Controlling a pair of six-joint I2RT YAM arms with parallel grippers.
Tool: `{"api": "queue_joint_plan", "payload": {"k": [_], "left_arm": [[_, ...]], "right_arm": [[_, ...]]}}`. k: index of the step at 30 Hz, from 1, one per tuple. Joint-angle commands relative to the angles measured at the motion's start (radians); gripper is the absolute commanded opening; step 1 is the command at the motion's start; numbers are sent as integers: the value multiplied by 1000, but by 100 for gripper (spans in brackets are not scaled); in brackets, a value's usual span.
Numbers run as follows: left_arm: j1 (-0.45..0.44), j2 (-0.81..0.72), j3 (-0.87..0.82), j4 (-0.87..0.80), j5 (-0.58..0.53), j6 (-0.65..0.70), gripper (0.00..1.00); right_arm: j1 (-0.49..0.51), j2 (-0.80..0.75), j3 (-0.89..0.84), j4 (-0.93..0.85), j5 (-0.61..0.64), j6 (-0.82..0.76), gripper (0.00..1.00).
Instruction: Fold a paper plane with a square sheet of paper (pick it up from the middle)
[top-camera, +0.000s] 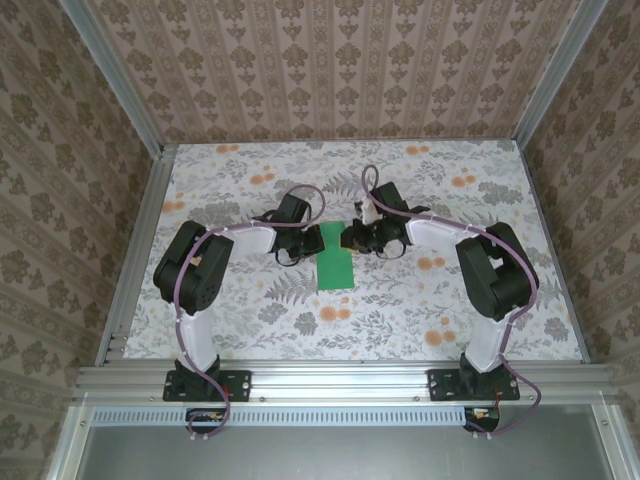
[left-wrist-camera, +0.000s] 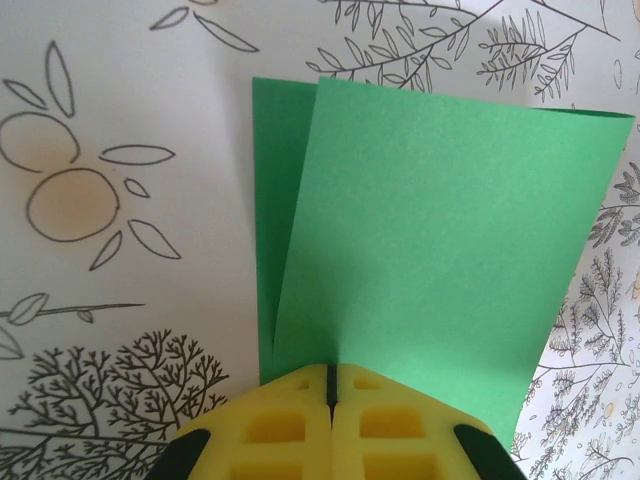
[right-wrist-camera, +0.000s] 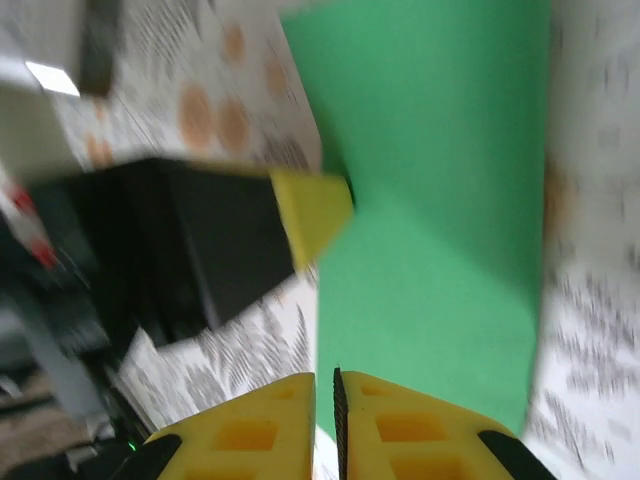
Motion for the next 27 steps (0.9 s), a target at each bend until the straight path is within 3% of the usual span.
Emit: {"api": "queue_joint_plan", "payload": {"k": [1,13,21,27], "left_arm": [[5,61,-26,-131,-61,26,0],[5,74,-6,-169,-50,53,0],[5,81,-9,-190,-60,54,0],[5,76,-15,-193,-64,55,0]], "right_arm": [[-18,96,67,68,8,60,15],[-30,249,189,-26,67,61,15],[-42,277,145,16,142,118,15],[-43,232,149,62,99,124,16]]}}
